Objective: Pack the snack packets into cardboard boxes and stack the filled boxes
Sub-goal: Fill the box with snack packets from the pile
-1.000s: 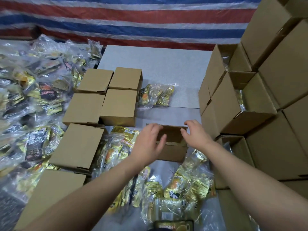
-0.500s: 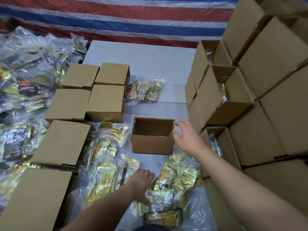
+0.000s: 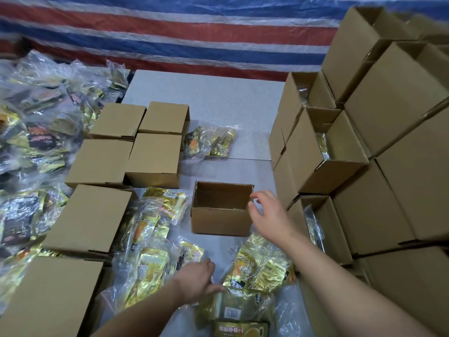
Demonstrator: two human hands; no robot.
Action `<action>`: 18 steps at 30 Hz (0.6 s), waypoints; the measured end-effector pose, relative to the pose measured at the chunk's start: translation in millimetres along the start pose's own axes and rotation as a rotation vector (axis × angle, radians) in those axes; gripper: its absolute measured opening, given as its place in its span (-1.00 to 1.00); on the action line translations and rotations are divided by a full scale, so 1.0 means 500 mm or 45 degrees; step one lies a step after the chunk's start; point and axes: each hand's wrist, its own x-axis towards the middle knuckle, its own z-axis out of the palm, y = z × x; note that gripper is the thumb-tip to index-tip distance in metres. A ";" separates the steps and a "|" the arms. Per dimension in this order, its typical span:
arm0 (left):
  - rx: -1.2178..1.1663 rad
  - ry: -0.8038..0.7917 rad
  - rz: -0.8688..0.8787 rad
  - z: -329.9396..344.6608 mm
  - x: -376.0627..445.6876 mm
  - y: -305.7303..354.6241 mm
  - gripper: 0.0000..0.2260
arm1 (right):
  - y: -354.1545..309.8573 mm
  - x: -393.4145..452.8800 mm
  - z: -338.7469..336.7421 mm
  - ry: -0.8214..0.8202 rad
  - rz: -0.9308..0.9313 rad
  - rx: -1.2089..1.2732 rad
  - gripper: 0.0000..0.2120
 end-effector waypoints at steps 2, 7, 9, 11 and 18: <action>-0.041 0.109 -0.079 -0.035 -0.003 -0.002 -0.51 | -0.003 -0.005 0.005 0.007 -0.020 0.047 -0.75; -0.125 0.338 -0.068 -0.170 -0.019 -0.005 -0.63 | -0.039 -0.026 0.018 -0.139 0.061 0.392 -0.69; -0.190 0.430 0.044 -0.227 -0.032 0.001 -0.68 | -0.060 -0.030 0.019 -0.329 0.089 0.559 -0.55; -0.406 0.527 0.140 -0.279 -0.042 0.015 -0.72 | -0.085 -0.035 0.019 -0.558 0.058 0.689 -0.28; -1.508 0.810 -0.064 -0.413 -0.051 0.062 -0.60 | -0.139 -0.053 0.013 -0.632 -0.143 0.536 0.10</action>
